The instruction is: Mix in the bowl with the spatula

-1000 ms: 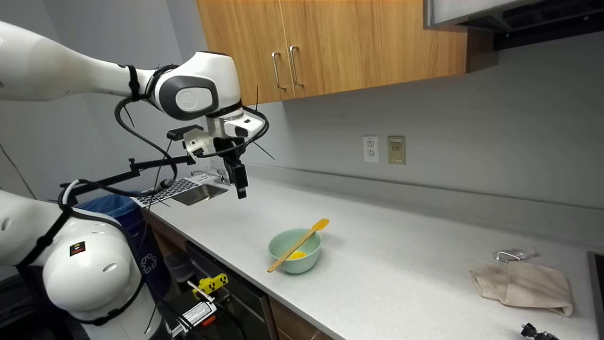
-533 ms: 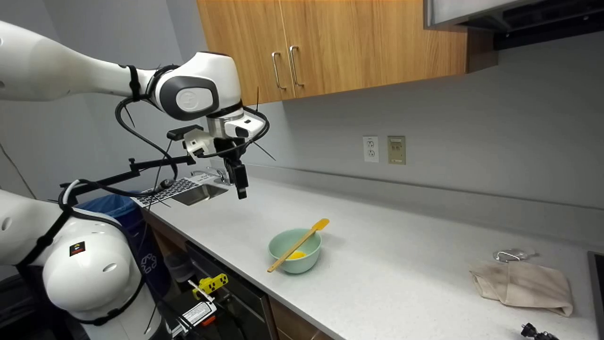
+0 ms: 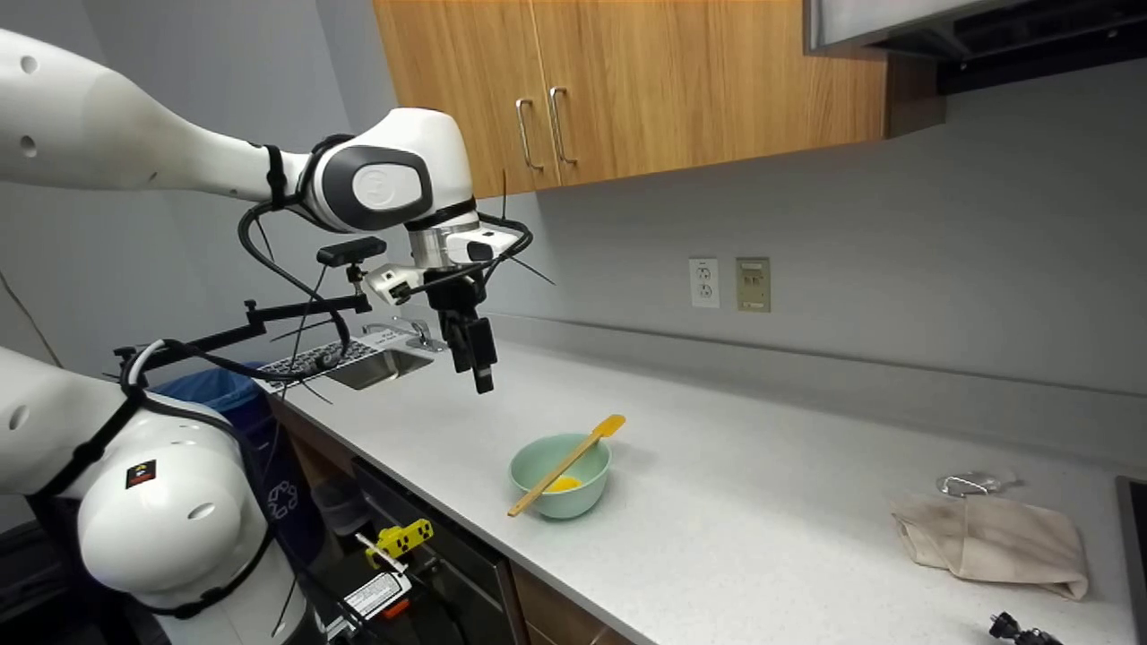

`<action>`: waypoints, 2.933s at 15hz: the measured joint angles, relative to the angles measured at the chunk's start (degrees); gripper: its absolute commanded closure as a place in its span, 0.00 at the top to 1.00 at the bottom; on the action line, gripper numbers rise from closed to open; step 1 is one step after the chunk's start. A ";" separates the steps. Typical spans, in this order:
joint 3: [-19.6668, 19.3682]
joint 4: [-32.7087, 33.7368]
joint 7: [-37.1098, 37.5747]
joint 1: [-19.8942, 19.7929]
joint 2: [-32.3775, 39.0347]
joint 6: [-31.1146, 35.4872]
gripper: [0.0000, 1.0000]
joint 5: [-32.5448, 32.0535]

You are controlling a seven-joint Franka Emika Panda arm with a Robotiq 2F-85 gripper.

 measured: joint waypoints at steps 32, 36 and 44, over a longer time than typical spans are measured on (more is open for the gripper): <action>-3.17 3.65 -18.23 0.00 18.49 6.52 1.00 -8.37; -3.17 3.32 -16.88 -0.39 18.88 6.52 1.00 -8.54; -3.28 4.23 -21.48 0.13 22.87 7.57 1.00 -8.52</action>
